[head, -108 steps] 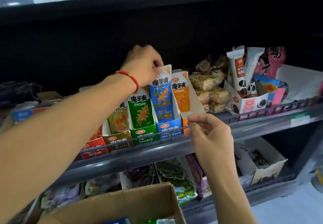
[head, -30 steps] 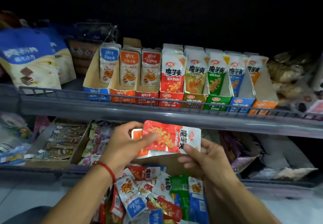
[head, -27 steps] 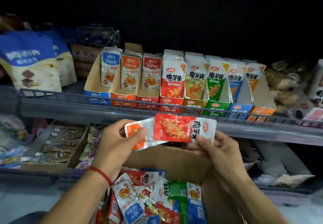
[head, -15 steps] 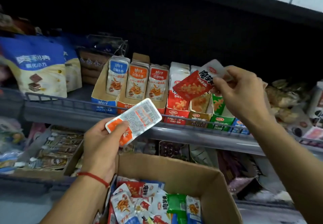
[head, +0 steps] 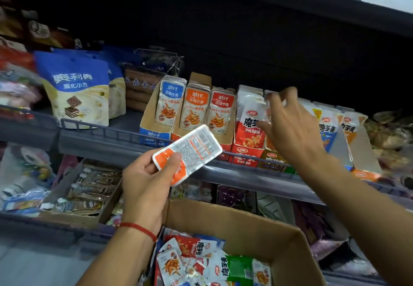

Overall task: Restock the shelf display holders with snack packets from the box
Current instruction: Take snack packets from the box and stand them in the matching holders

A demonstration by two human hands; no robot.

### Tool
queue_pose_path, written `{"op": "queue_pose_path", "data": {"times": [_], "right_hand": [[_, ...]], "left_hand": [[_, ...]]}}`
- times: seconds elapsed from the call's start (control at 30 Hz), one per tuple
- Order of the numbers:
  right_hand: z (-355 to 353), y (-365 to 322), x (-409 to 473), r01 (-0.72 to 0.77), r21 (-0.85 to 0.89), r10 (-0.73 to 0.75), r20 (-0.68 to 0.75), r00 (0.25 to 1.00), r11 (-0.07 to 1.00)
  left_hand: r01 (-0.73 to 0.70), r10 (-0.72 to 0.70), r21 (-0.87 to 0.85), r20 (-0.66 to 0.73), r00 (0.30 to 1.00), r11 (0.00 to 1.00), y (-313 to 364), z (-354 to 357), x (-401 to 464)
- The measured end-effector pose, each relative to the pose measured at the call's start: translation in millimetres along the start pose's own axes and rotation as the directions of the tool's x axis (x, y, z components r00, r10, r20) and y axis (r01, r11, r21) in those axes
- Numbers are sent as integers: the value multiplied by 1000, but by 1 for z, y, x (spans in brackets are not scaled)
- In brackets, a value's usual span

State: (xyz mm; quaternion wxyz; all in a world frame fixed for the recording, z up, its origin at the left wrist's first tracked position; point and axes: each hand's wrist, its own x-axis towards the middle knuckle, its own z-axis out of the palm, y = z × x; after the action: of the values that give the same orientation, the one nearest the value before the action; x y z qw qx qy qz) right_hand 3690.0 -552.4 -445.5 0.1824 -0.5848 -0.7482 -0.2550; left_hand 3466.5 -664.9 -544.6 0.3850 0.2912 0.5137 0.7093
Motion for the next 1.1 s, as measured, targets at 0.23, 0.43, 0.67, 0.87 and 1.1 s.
{"op": "queue_pose_path", "data": {"times": [0.23,0.43,0.67,0.87,1.1], "right_hand": [[-12,-76,-68,570,254,-597,39,801,781],[-15,-95,-53,590,382,-618,-59,784,711],[-33,-87,29,-24,796,-75,88,993,605],[8,-95,83,-127,693,-7,187,982,710],[8,-97,113,-201,547,52,276,960,813]], "left_hand": [[25,-25,-33,2,1000,999,6,5,-7],[-40,56,-160,97,994,986,21,2,-7],[-15,21,-240,19,1000,971,33,-15,9],[22,-21,-254,7,1000,967,37,-19,15],[75,-85,-274,-26,996,959,39,-27,28]]}}
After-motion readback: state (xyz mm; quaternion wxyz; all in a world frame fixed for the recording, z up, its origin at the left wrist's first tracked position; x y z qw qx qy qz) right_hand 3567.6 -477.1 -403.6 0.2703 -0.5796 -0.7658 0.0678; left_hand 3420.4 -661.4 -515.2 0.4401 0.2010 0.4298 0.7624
